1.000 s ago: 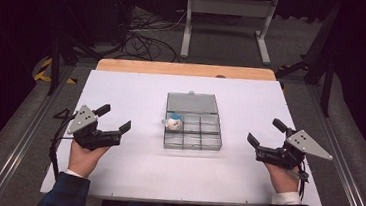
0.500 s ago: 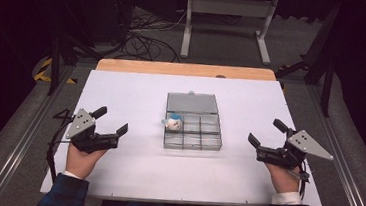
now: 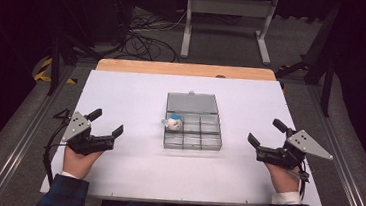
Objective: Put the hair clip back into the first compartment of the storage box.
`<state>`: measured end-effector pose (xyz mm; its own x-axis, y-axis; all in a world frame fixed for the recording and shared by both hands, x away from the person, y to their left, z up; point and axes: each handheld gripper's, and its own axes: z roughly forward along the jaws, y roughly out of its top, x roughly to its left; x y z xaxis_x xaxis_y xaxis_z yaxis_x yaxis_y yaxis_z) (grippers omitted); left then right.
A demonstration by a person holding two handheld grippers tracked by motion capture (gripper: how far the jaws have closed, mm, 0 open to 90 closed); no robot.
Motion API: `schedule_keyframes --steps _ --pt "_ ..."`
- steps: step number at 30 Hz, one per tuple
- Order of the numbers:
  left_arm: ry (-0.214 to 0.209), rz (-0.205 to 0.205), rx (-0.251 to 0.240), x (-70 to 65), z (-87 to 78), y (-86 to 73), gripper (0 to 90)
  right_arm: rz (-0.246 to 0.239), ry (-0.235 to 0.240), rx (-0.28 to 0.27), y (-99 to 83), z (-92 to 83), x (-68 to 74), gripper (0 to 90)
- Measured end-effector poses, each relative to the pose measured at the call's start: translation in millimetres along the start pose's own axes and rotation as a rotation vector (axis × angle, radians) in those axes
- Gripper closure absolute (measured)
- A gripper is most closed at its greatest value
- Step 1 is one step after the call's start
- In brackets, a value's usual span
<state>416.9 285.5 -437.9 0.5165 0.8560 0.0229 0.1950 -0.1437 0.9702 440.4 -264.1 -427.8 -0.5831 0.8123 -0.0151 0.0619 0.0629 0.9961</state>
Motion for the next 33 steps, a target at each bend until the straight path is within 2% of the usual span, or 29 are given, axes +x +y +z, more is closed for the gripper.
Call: schedule_keyframes --steps 22,33 --pt "-0.007 -0.007 0.008 1.6 -0.4 -3.0 7.2 -0.006 0.001 0.006 -0.6 1.9 0.0 0.5" --pt "-0.014 -0.005 0.037 2.4 0.9 -5.1 7.2 -0.011 0.001 0.012 -0.9 4.1 -0.3 0.5"
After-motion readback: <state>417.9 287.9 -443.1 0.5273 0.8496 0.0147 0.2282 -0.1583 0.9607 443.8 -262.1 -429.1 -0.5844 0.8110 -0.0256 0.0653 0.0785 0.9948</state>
